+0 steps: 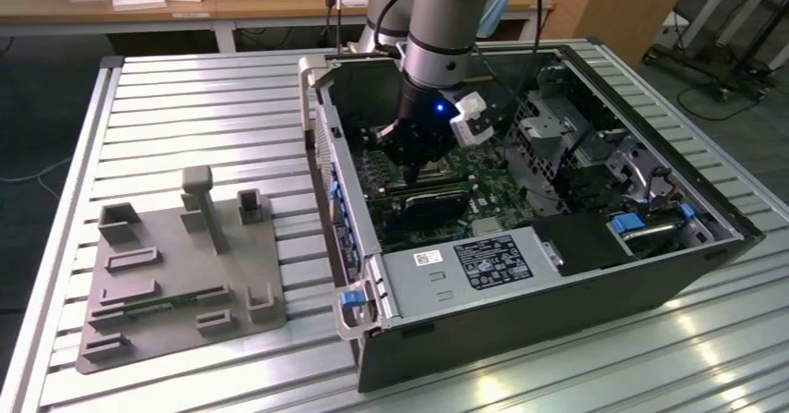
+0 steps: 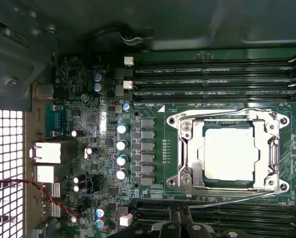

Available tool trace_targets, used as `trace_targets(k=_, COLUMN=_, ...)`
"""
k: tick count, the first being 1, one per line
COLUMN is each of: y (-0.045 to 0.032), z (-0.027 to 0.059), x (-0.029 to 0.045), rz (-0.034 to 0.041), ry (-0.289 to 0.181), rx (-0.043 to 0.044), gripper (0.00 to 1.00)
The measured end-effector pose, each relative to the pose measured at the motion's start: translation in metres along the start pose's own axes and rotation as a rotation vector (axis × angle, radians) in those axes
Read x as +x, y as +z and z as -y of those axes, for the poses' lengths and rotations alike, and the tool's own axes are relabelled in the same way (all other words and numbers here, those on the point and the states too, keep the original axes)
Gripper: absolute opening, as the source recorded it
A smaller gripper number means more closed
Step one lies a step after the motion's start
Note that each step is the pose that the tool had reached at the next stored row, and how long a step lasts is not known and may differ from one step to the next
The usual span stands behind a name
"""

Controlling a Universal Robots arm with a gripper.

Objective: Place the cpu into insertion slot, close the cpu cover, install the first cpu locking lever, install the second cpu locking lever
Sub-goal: 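Install the second cpu locking lever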

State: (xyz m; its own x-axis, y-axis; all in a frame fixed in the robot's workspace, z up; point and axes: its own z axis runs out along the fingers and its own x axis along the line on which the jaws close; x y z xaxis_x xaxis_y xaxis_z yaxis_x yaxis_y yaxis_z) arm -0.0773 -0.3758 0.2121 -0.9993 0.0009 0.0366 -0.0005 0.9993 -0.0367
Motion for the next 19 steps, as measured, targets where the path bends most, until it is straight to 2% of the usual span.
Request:
trace_targets(k=2, y=0.0001, z=-0.0001, x=0.0001, rz=-0.0001, ry=0.0, rx=-0.0021, gripper=0.1)
trace_targets(k=5, y=0.0006, z=-0.0002, x=0.0, rz=-0.0001, ry=-0.001, rx=-0.0201, gripper=0.1)
trace_targets(k=11, y=0.0035, z=-0.0004, x=-0.0001, rz=0.0, ry=-0.001, rx=-0.0419, gripper=0.1)
trace_targets(k=14, y=0.0046, z=-0.0004, x=-0.0001, rz=0.0, ry=-0.002, rx=-0.0457, gripper=0.1)
trace_targets(k=19, y=0.0066, z=-0.0004, x=-0.0002, rz=-0.0001, ry=-0.002, rx=-0.0462, gripper=0.1)
